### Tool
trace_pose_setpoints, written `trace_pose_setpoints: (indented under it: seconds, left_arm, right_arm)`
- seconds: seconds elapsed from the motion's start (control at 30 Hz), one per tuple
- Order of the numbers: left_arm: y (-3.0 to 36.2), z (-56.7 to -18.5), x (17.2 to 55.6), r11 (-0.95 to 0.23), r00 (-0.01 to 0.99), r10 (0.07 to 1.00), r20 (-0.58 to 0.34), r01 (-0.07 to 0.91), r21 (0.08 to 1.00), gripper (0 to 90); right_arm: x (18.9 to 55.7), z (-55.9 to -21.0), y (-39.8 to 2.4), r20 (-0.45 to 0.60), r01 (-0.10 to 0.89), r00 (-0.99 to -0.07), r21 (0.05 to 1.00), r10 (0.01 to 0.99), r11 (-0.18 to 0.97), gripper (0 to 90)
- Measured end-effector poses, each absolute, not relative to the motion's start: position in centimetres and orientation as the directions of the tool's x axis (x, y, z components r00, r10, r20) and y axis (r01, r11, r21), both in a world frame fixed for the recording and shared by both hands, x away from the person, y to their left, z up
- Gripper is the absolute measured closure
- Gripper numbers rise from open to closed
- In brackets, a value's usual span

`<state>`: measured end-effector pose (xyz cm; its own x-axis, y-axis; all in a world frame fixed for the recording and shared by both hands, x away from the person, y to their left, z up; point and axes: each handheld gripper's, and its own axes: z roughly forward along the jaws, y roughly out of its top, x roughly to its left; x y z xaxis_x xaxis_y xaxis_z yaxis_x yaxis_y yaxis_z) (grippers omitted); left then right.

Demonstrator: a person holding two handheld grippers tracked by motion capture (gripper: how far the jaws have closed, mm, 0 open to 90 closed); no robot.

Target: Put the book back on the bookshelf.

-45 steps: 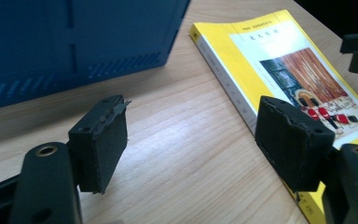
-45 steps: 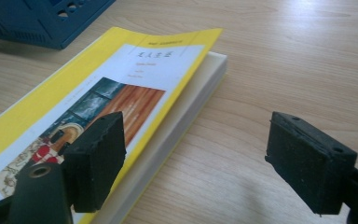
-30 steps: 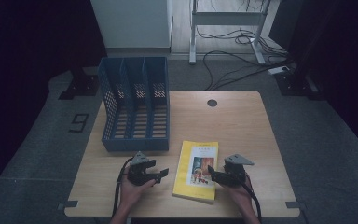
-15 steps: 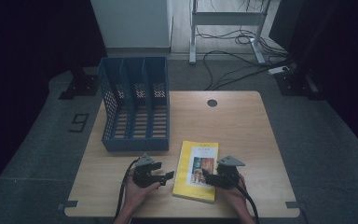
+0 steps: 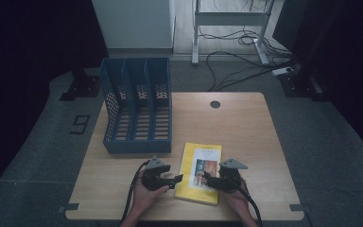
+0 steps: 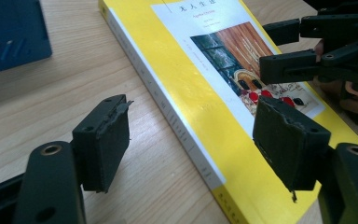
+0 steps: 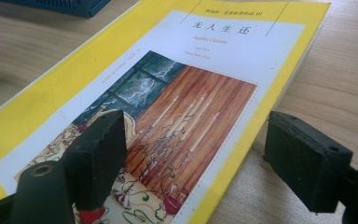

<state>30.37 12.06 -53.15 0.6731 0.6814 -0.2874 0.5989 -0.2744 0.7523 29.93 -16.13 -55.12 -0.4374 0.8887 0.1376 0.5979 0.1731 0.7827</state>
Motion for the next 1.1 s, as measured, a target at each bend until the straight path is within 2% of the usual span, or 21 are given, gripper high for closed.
trace_pose_setpoints:
  seconds: [0.23,0.4,1.1]
  left_arm:
    - [10.5,-53.4,31.7,-0.285,0.668,0.679,-0.304,0.622,0.729,27.2]
    - [9.2,-54.5,31.8,-0.343,0.683,0.671,-0.289,0.631,0.696,28.1]
    - [8.3,-54.9,31.3,-0.342,0.682,0.691,-0.238,0.599,0.724,28.9]
  right_arm:
    - [29.9,-55.1,-16.1,0.127,0.594,-0.438,0.784,0.890,0.181,20.7]
    - [29.9,-55.0,-16.1,0.120,0.591,-0.443,0.785,0.888,0.188,20.9]
    - [31.1,-54.8,-15.7,0.114,0.610,-0.439,0.766,0.891,0.202,16.2]
